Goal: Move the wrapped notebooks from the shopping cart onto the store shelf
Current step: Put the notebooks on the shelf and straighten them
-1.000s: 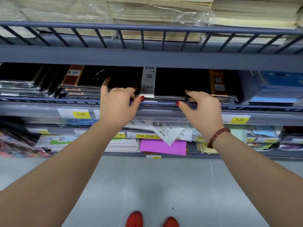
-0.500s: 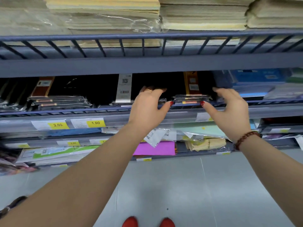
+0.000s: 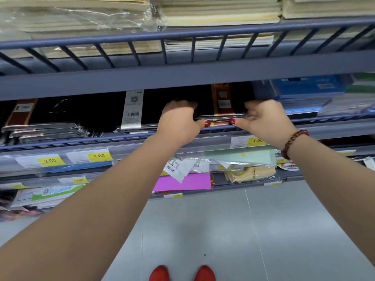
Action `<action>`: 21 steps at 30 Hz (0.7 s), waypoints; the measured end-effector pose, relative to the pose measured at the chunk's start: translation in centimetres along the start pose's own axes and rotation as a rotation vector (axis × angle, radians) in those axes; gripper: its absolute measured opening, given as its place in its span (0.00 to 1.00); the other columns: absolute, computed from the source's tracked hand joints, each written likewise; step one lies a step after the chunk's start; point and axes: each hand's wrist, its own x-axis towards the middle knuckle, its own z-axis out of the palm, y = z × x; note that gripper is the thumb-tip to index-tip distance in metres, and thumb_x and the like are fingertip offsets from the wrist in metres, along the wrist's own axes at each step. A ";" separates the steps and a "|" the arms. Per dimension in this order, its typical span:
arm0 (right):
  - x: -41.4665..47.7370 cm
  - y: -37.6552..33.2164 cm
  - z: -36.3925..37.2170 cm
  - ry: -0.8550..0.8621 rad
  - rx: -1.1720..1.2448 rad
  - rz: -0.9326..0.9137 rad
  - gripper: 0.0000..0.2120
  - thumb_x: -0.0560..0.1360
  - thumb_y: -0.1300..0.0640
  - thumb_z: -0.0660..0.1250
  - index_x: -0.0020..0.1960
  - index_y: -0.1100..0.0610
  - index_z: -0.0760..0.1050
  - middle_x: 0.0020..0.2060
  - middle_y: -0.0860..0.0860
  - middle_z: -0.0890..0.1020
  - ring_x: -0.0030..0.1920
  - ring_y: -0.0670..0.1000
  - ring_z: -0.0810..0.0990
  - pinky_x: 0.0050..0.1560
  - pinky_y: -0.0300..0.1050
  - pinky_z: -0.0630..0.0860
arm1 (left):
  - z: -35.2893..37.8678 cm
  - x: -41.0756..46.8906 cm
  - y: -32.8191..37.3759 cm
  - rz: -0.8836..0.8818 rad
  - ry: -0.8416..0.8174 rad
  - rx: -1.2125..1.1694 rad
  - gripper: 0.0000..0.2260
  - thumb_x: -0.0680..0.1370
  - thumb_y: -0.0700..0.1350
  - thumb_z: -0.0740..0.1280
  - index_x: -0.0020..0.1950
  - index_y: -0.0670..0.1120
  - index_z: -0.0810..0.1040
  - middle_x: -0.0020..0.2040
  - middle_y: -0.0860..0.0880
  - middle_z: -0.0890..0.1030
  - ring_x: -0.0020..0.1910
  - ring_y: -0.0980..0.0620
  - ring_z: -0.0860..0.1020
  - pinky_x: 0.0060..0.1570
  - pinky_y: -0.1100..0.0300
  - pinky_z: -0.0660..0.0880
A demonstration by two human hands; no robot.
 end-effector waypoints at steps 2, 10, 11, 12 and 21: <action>-0.1 0.3 0.3 0.034 0.020 -0.010 0.31 0.71 0.51 0.73 0.68 0.64 0.69 0.49 0.53 0.82 0.51 0.48 0.79 0.59 0.42 0.73 | 0.1 -0.2 -0.2 -0.013 0.002 -0.049 0.21 0.78 0.54 0.63 0.65 0.41 0.73 0.53 0.41 0.80 0.56 0.43 0.75 0.48 0.60 0.67; -0.3 1.0 -0.3 -0.008 0.103 -0.068 0.31 0.70 0.53 0.73 0.68 0.65 0.69 0.47 0.52 0.80 0.47 0.43 0.76 0.54 0.34 0.70 | 1.1 -0.7 -1.2 0.000 0.086 -0.267 0.20 0.75 0.53 0.68 0.61 0.40 0.78 0.59 0.44 0.81 0.61 0.47 0.74 0.56 0.62 0.68; -0.4 1.1 -0.3 -0.015 0.119 -0.075 0.32 0.69 0.53 0.74 0.68 0.65 0.68 0.49 0.53 0.80 0.48 0.43 0.76 0.55 0.33 0.70 | 1.2 -0.8 -1.3 0.005 0.101 -0.296 0.20 0.75 0.53 0.69 0.59 0.40 0.79 0.58 0.44 0.81 0.61 0.47 0.75 0.56 0.62 0.68; -0.5 1.1 -0.4 -0.018 0.127 -0.083 0.33 0.69 0.53 0.73 0.69 0.65 0.67 0.53 0.55 0.80 0.50 0.43 0.76 0.55 0.33 0.70 | 1.3 -0.9 -1.4 0.008 0.115 -0.316 0.20 0.74 0.53 0.70 0.58 0.40 0.80 0.57 0.44 0.82 0.60 0.48 0.75 0.55 0.63 0.68; -0.6 1.9 -0.4 0.046 0.067 -0.182 0.25 0.70 0.53 0.72 0.57 0.72 0.74 0.51 0.62 0.82 0.49 0.50 0.80 0.47 0.33 0.75 | 1.9 -1.5 -2.1 0.053 0.198 -0.387 0.21 0.71 0.53 0.72 0.57 0.41 0.81 0.56 0.47 0.82 0.58 0.52 0.77 0.55 0.69 0.67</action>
